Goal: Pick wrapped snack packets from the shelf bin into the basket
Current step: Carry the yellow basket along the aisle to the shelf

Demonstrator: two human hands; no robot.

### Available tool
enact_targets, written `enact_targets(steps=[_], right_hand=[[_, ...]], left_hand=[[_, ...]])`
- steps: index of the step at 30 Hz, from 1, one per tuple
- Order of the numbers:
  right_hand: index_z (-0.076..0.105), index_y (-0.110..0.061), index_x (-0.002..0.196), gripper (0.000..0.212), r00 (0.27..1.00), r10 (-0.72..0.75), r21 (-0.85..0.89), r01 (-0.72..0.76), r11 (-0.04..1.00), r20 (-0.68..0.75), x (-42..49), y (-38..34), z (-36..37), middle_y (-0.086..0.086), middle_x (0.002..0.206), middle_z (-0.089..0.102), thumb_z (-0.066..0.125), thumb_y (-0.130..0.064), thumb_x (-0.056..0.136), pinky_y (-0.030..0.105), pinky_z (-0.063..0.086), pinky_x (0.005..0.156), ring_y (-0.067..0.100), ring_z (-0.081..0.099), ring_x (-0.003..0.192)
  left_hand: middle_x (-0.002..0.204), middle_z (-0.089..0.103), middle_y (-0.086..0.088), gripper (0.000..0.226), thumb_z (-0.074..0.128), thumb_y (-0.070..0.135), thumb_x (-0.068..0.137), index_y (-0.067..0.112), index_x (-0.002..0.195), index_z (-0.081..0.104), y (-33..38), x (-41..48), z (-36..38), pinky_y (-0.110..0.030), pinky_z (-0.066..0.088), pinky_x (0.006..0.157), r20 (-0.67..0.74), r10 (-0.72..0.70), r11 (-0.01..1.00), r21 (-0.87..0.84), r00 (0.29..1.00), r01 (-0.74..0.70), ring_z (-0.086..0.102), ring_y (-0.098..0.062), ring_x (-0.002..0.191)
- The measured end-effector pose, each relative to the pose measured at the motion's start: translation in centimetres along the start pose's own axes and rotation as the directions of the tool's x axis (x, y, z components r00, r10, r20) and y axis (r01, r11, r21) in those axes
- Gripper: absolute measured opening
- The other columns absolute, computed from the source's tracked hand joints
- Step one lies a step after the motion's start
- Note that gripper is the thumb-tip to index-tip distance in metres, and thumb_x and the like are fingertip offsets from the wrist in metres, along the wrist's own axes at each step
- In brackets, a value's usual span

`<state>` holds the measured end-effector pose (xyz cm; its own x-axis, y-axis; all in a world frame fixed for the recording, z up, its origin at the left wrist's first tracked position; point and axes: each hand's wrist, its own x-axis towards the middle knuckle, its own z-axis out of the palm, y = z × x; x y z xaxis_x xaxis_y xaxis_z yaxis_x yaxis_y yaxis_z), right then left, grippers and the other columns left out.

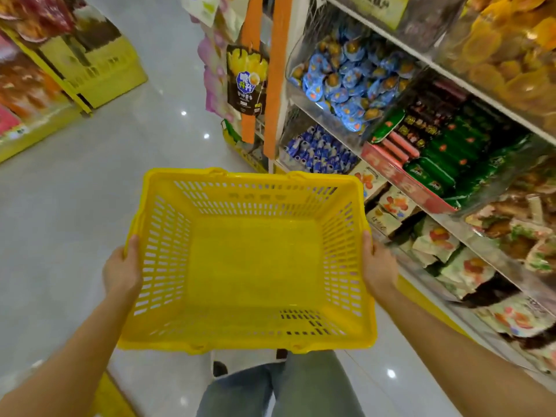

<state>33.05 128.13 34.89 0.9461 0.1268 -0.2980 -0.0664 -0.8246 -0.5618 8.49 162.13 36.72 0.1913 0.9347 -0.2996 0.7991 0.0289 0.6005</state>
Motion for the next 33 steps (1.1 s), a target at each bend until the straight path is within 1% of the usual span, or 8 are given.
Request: enact_targets(steps=[2,8,14,16,21,26,31,33], right_hand=[[0.061,-0.013,0.094,0.057,1.000,0.019,-0.044,-0.018,0.999,0.018,1.7,0.4,-0.1,0.007,0.070,0.056,0.021,-0.054,0.095,0.030,0.037,0.056,0.030,0.059,0.072],[0.058,-0.006,0.081,0.059,0.998,0.063,-0.103,-0.059,0.993,0.031,5.5,0.5,-0.5,0.005,0.058,0.052,0.024,-0.052,0.096,0.025,0.031,0.045,0.020,0.050,0.054],[0.048,-0.016,0.080,0.044,0.993,0.111,-0.125,-0.106,0.986,0.034,6.0,-0.5,2.1,0.000,0.060,0.047,0.025,-0.051,0.096,0.029,0.033,0.052,0.026,0.053,0.065],[0.051,-0.015,0.079,0.048,0.991,0.130,-0.136,-0.123,0.983,0.045,5.9,-1.3,3.8,0.000,0.058,0.048,0.024,-0.051,0.096,0.029,0.029,0.049,0.027,0.055,0.066],[0.053,-0.013,0.083,0.047,0.984,0.179,-0.094,-0.178,0.980,0.002,5.8,-3.9,9.4,0.009,0.070,0.056,0.026,-0.049,0.097,0.032,0.035,0.058,0.025,0.050,0.067],[0.050,-0.010,0.076,0.046,0.985,0.146,-0.073,-0.153,0.986,-0.087,7.2,-5.8,15.6,0.009,0.065,0.051,0.029,-0.044,0.098,0.032,0.027,0.050,0.032,0.055,0.068],[0.058,-0.002,0.101,0.052,0.983,0.129,-0.113,-0.143,0.983,-0.129,10.0,-5.0,21.6,0.024,0.089,0.063,0.025,-0.042,0.099,0.034,0.032,0.058,0.039,0.059,0.083],[0.056,-0.002,0.098,0.051,0.987,0.113,-0.115,-0.126,0.985,-0.114,11.3,-4.0,24.1,0.023,0.088,0.062,0.023,-0.041,0.100,0.034,0.031,0.057,0.037,0.058,0.081]], left_hand=[[0.110,0.056,-0.036,0.056,0.033,0.043,0.098,-0.008,0.103,0.057,1.5,1.1,1.5,-0.048,0.037,0.088,0.013,0.011,1.000,0.021,1.000,-0.011,0.051,-0.046,0.107],[0.107,0.056,-0.039,0.061,0.032,0.045,0.097,-0.010,0.101,0.058,3.6,3.4,4.8,-0.050,0.038,0.088,0.060,-0.003,0.995,0.104,0.998,-0.003,0.051,-0.050,0.107],[0.113,0.054,-0.040,0.061,0.031,0.043,0.098,-0.011,0.108,0.057,3.2,7.1,5.8,-0.051,0.037,0.092,0.097,-0.032,0.988,0.155,0.995,0.016,0.048,-0.051,0.111],[0.115,0.053,-0.041,0.062,0.030,0.043,0.098,-0.012,0.111,0.056,2.8,9.1,5.9,-0.052,0.036,0.093,0.119,-0.028,0.985,0.173,0.992,0.007,0.047,-0.052,0.112],[0.117,0.051,-0.042,0.058,0.031,0.038,0.099,-0.014,0.114,0.054,1.3,15.3,6.6,-0.051,0.035,0.094,0.142,-0.028,0.983,0.183,0.989,0.002,0.046,-0.053,0.113],[0.116,0.051,-0.040,0.059,0.029,0.039,0.099,-0.013,0.111,0.053,-1.0,21.4,8.8,-0.050,0.036,0.092,0.140,-0.042,0.990,0.140,0.989,0.023,0.047,-0.051,0.112],[0.110,0.053,-0.039,0.057,0.031,0.038,0.100,-0.013,0.103,0.054,-3.0,26.4,13.0,-0.049,0.036,0.086,0.088,0.016,0.998,0.065,0.996,-0.022,0.049,-0.050,0.107],[0.105,0.054,-0.039,0.055,0.033,0.037,0.099,-0.013,0.097,0.055,-4.1,28.1,15.3,-0.048,0.036,0.084,0.059,0.049,0.999,0.015,0.997,-0.050,0.050,-0.049,0.103]])
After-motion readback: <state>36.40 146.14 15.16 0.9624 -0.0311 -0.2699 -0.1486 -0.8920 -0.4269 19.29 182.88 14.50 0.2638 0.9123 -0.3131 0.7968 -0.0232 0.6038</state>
